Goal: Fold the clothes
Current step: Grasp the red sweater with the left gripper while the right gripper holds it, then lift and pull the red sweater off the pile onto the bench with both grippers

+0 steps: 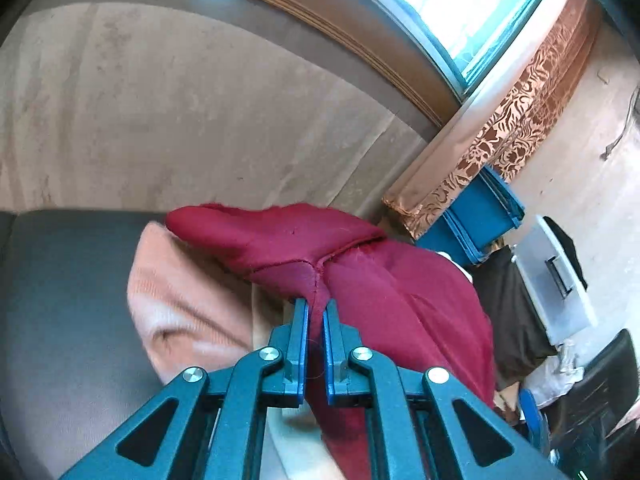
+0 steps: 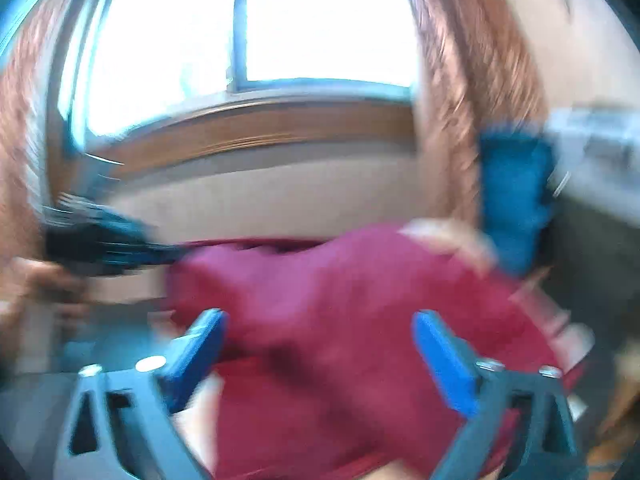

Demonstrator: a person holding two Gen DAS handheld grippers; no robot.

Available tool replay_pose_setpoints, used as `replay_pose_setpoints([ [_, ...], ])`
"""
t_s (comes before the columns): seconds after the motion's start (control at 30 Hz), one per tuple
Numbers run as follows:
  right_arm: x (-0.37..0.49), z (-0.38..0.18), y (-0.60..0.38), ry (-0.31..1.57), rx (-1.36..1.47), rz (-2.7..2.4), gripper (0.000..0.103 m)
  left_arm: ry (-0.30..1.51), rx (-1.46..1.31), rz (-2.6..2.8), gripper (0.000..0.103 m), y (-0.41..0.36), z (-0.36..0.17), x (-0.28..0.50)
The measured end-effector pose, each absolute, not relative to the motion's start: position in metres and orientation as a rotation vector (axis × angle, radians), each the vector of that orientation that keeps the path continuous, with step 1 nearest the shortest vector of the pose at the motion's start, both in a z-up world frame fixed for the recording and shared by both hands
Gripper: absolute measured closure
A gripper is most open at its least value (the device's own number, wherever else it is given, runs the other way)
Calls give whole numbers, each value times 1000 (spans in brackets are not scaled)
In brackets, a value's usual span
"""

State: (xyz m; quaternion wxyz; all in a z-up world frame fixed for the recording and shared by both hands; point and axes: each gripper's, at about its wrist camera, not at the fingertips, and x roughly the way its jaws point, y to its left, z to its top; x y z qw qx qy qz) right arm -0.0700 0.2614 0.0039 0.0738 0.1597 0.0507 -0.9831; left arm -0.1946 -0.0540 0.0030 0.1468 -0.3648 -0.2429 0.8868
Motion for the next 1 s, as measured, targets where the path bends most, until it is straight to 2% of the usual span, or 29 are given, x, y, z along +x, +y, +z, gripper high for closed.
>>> replay_pose_setpoints([
  [0.03, -86, -3, 254, 220, 552, -2943, 0, -723, -1060, 2548, 98, -57, -1, -191],
  [0.07, -107, -13, 245, 267, 659, -2903, 7, -757, -1065, 2540, 98, -61, -4, -186],
  [0.1, -112, -17, 241, 248, 713, -2867, 24, -772, -1058, 2538, 98, -64, -4, -180],
  [0.13, -111, -17, 239, 201, 744, -2833, 80, -787, -1050, 2536, 98, -67, -5, -174],
  [0.4, -106, -20, 227, -150, 963, -2531, 86, -933, -920, 2562, 98, -114, 2, -107],
  [0.83, -20, -43, 109, -186, 1007, -2147, 87, -1251, -992, 2708, 96, -264, -43, 39],
  [0.93, -15, -50, 98, -195, 1046, -2095, 82, -1273, -1007, 2770, 96, -283, -53, 70],
  [1.0, -8, -55, 100, -187, 1058, -2089, 78, -1286, -1008, 2784, 92, -295, -59, 92],
])
